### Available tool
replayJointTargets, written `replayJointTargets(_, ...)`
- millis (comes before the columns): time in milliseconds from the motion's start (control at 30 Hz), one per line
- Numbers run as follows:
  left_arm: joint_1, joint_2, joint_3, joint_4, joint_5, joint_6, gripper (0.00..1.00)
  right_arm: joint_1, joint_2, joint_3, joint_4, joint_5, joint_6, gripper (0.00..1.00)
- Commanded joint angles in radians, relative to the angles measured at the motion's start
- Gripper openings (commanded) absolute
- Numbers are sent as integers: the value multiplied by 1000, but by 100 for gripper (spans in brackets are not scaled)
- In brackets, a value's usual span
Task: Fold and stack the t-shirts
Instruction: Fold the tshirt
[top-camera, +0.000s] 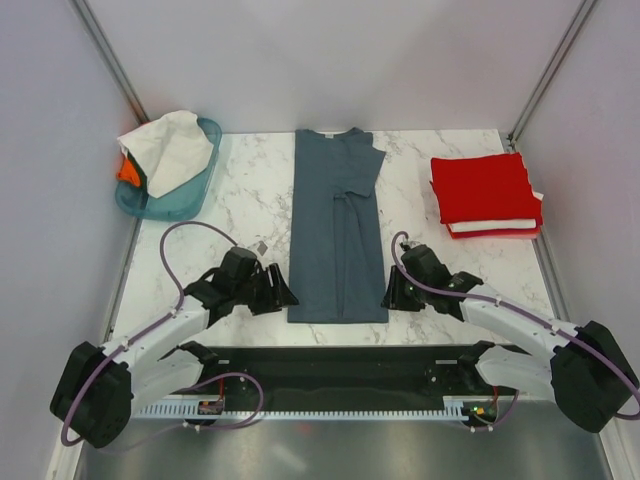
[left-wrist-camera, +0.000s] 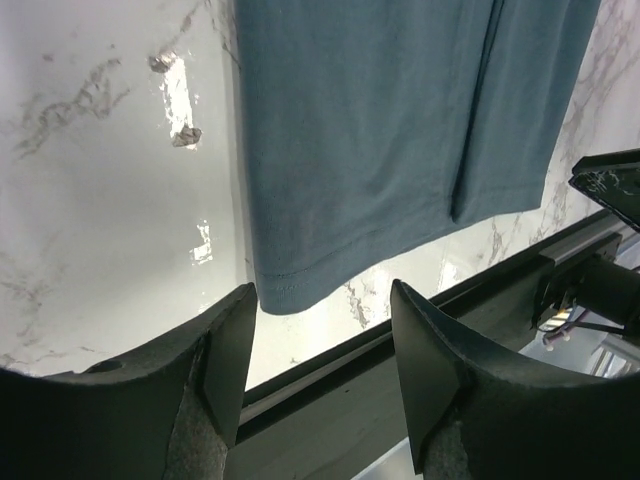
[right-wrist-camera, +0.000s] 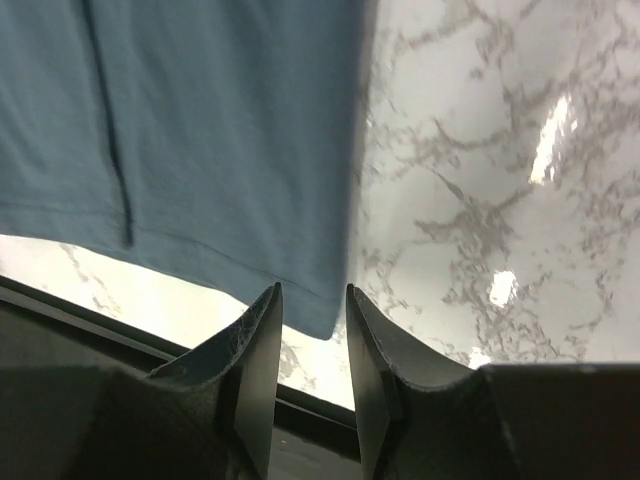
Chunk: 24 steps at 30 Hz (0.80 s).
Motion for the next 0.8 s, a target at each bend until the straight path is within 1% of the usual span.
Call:
replayJointTargets(0, -17, 21, -27, 40, 9, -40, 63, 18, -3, -54, -11, 12, 50, 40)
replayJointTargets(167, -24, 67, -61, 72, 29, -41, 57, 24, 25, -83, 25, 1, 55, 40)
replayJointTargets(233, -27, 82, -72, 94, 43, -41, 54, 25, 42, -97, 51, -20, 56, 40)
replayJointTargets(267, -30, 96, -75, 98, 45, -43, 49, 25, 48, -100, 55, -27, 58, 39)
replayJointTargets(300, -33, 101, -78, 98, 46, -46, 47, 30, 49, -105, 58, -30, 59, 38)
replayJointTargets(500, -44, 107, -98, 121, 37, -58, 46, 42, 37, -120, 66, -37, 67, 37)
replayJointTargets(533, -44, 109, -100, 123, 37, -58, 42, 42, 34, -120, 66, -39, 66, 36)
replayJointTargets(567, -44, 112, -100, 132, 37, -58, 39, 42, 32, -122, 68, -37, 67, 35)
replayJointTargets(600, -44, 116, -101, 135, 37, -58, 36, 42, 32, -120, 68, -39, 67, 31)
replayJointTargets(633, -44, 121, -104, 137, 38, -59, 30, 42, 32, -120, 68, -40, 64, 29)
replayJointTargets(667, -44, 121, -107, 146, 40, -61, 27, 42, 34, -120, 68, -42, 64, 23)
replayJointTargets(700, -44, 121, -109, 147, 40, -61, 24, 42, 34, -116, 66, -45, 64, 20)
replayJointTargets(733, -44, 119, -109, 149, 40, -61, 19, 42, 34, -115, 65, -48, 66, 17)
replayJointTargets(767, -44, 119, -109, 150, 40, -63, 15, 42, 31, -115, 65, -51, 67, 10)
